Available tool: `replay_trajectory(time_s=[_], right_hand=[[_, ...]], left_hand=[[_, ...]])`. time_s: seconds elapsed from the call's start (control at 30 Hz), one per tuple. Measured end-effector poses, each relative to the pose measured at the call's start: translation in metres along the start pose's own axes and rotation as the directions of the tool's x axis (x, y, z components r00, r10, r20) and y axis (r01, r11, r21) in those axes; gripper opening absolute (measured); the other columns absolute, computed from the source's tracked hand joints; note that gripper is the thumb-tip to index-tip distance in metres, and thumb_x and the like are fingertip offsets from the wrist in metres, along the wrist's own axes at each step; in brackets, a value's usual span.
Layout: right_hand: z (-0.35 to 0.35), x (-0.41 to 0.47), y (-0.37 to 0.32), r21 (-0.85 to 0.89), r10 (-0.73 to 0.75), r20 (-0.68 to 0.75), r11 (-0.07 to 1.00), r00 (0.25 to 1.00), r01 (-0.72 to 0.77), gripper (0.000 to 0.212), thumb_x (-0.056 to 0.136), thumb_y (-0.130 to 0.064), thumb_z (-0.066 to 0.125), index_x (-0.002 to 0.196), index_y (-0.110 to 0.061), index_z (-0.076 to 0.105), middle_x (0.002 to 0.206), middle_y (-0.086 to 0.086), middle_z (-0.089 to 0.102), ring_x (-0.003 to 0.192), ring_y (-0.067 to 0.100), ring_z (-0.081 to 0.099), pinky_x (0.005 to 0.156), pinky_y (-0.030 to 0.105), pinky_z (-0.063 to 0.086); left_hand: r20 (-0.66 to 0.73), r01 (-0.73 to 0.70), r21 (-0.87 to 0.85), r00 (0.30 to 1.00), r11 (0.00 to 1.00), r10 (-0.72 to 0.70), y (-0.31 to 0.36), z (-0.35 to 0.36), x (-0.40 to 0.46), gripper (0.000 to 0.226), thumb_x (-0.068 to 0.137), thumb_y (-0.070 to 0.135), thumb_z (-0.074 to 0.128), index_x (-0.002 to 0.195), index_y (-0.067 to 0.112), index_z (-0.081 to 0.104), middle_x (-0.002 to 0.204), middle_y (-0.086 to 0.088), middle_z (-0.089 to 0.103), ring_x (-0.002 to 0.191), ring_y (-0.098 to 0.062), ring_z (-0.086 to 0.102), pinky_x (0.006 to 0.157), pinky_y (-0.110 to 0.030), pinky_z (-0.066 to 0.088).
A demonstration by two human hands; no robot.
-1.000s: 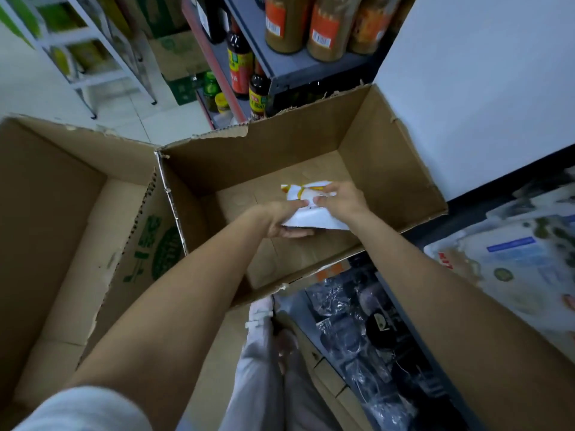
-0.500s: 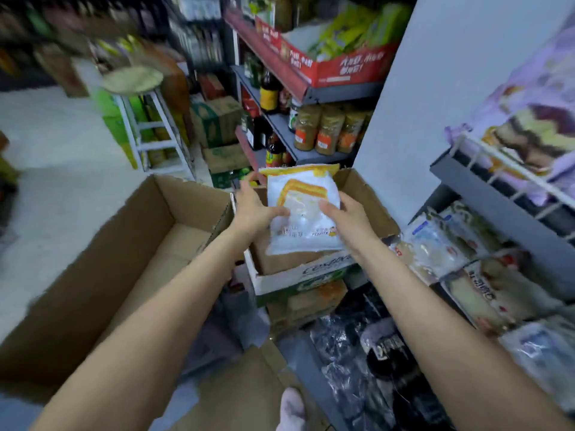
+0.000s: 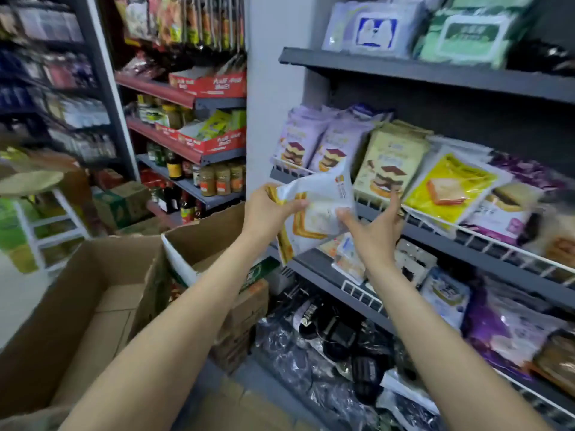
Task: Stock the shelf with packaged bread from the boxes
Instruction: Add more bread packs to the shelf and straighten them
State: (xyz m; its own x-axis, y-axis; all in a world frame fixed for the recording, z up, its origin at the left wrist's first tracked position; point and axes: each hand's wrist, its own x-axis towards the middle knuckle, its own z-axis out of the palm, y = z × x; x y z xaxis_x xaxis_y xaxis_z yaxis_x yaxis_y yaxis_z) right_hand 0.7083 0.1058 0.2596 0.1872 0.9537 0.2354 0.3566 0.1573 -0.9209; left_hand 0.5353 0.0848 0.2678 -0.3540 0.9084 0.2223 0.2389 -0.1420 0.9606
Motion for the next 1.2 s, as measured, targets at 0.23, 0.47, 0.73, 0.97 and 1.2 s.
replay_trajectory(time_s=[0.23, 0.47, 0.73, 0.97, 1.2], right_hand=[[-0.212, -0.016, 0.032, 0.545, 0.069, 0.025, 0.836, 0.997, -0.071, 0.069, 0.074, -0.035, 0.078, 0.133, -0.023, 0.045, 0.129, 0.003, 0.060, 0.111, 0.023, 0.062, 0.090, 0.048, 0.053], [-0.453, -0.035, 0.094, 0.289, 0.008, -0.298, 0.954, 0.955, 0.083, 0.066, 0.078, -0.030, 0.075, 0.134, -0.014, 0.045, 0.133, 0.001, 0.055, 0.121, 0.018, 0.055, 0.101, 0.039, 0.047], [-0.614, -0.002, 0.150, -0.032, -0.030, -0.385, 0.999, 0.922, 0.020, 0.055, 0.087, -0.036, 0.064, 0.131, -0.007, 0.045, 0.132, 0.013, 0.053, 0.124, 0.029, 0.048, 0.100, 0.043, 0.043], [-0.708, 0.053, 0.201, -0.029, 0.047, -0.480, 0.997, 0.876, -0.070, 0.034, 0.095, -0.021, 0.053, 0.125, -0.006, 0.050, 0.119, 0.009, 0.057, 0.106, 0.021, 0.053, 0.085, 0.031, 0.041], [-0.757, 0.104, 0.248, -0.004, 0.178, -0.443, 0.980, 0.879, -0.201, 0.035, 0.092, -0.023, 0.052, 0.122, -0.006, 0.049, 0.115, 0.006, 0.054, 0.103, 0.020, 0.050, 0.085, 0.031, 0.038]], left_hand=[[0.198, -0.012, -0.345, 0.976, 0.938, 0.085, 0.087, 0.198, -0.093, 0.053, 0.072, 0.021, 0.081, 0.114, 0.023, 0.047, 0.112, 0.003, 0.053, 0.109, -0.023, 0.058, 0.093, -0.042, 0.051], [0.508, -0.304, -0.111, 0.801, 0.946, 0.316, 0.159, 0.397, -0.205, 0.059, 0.071, 0.028, 0.082, 0.118, 0.013, 0.050, 0.113, -0.002, 0.063, 0.105, -0.019, 0.060, 0.079, -0.029, 0.048], [0.667, -0.493, 0.142, 0.689, 0.859, 0.285, 0.213, 0.546, -0.269, 0.102, 0.073, 0.038, 0.078, 0.147, 0.015, 0.013, 0.132, -0.010, 0.055, 0.117, -0.031, 0.056, 0.089, -0.039, 0.049], [0.828, -0.606, 0.073, 0.480, 0.792, 0.291, 0.238, 0.657, -0.270, 0.113, 0.068, 0.029, 0.083, 0.149, 0.015, 0.006, 0.142, -0.012, 0.041, 0.128, -0.030, 0.044, 0.099, -0.037, 0.043], [0.840, -0.862, 0.334, 0.456, 0.382, 0.295, 0.246, 0.736, -0.269, 0.124, 0.068, 0.052, 0.076, 0.151, 0.017, -0.010, 0.159, -0.012, -0.007, 0.147, -0.034, -0.002, 0.118, -0.045, 0.009]])
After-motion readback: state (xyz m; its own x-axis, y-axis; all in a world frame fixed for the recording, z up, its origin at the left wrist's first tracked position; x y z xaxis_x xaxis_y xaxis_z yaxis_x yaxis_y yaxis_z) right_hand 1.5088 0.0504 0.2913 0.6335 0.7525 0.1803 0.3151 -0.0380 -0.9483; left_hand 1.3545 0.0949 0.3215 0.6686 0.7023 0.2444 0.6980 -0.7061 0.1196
